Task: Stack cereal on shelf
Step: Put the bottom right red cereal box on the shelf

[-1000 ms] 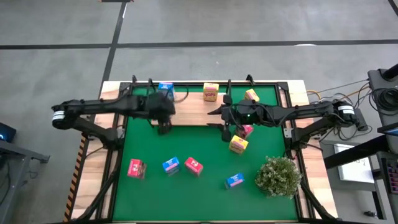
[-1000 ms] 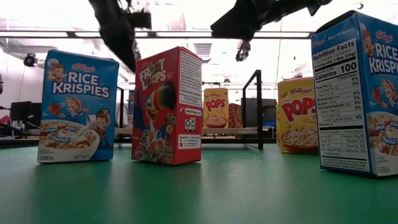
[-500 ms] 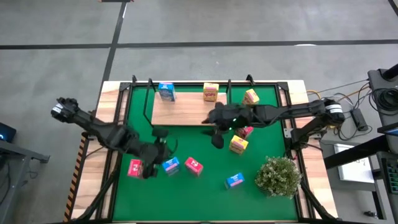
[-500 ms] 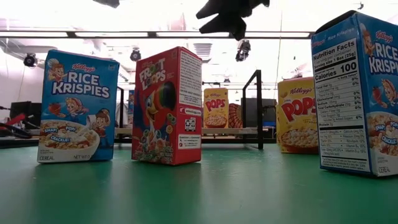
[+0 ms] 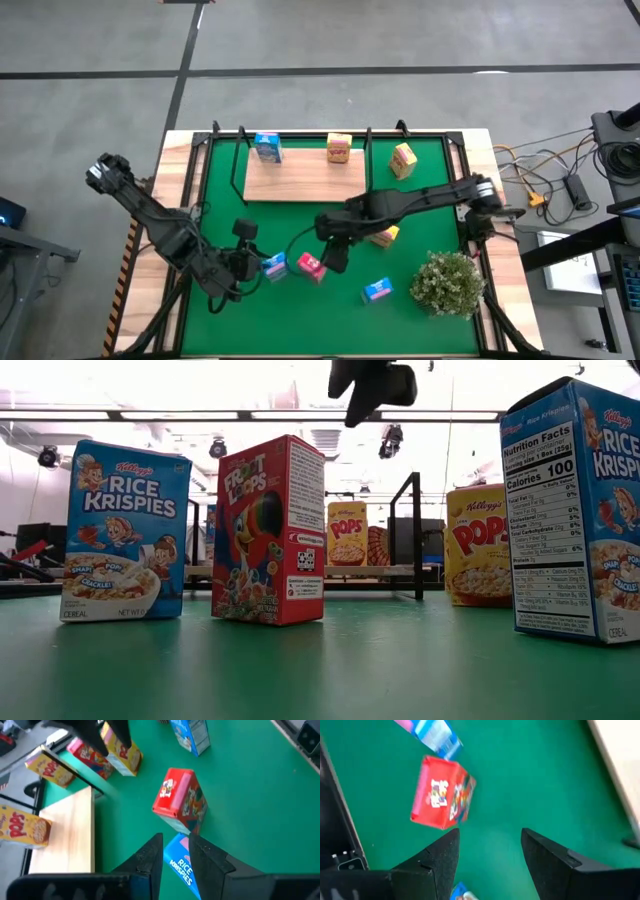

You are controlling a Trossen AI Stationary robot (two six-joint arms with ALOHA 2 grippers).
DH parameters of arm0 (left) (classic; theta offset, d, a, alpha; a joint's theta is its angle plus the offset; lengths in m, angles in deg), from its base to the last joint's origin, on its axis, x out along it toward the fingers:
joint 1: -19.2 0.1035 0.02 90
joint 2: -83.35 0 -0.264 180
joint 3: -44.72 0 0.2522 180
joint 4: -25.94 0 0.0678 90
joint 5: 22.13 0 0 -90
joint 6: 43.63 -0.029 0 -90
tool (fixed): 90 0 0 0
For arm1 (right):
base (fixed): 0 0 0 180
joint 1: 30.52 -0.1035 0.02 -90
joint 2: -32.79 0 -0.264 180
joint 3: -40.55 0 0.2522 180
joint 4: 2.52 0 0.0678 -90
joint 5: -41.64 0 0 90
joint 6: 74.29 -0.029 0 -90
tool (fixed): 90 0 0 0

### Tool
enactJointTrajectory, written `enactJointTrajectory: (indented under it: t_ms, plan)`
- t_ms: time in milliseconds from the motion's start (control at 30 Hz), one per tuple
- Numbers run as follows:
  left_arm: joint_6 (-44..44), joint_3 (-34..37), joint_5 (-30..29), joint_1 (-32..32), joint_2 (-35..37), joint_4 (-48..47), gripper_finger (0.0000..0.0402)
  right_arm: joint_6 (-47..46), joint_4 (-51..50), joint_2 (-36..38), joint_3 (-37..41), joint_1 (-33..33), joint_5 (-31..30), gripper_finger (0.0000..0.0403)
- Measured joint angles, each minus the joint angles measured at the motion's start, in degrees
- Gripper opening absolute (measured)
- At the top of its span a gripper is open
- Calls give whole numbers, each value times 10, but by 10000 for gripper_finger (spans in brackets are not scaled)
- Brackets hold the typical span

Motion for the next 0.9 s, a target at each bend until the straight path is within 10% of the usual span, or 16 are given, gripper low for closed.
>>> enactJointTrajectory:
  t_ms: [467, 900]
  plan:
    - [34, 25, -2, -8, 0, -3, 77, -24, -17, -127, -110, -75, -78, 205]
    - [50, 25, -3, -8, -1, 2, 77, -25, 58, -136, -80, -107, -220, 297]
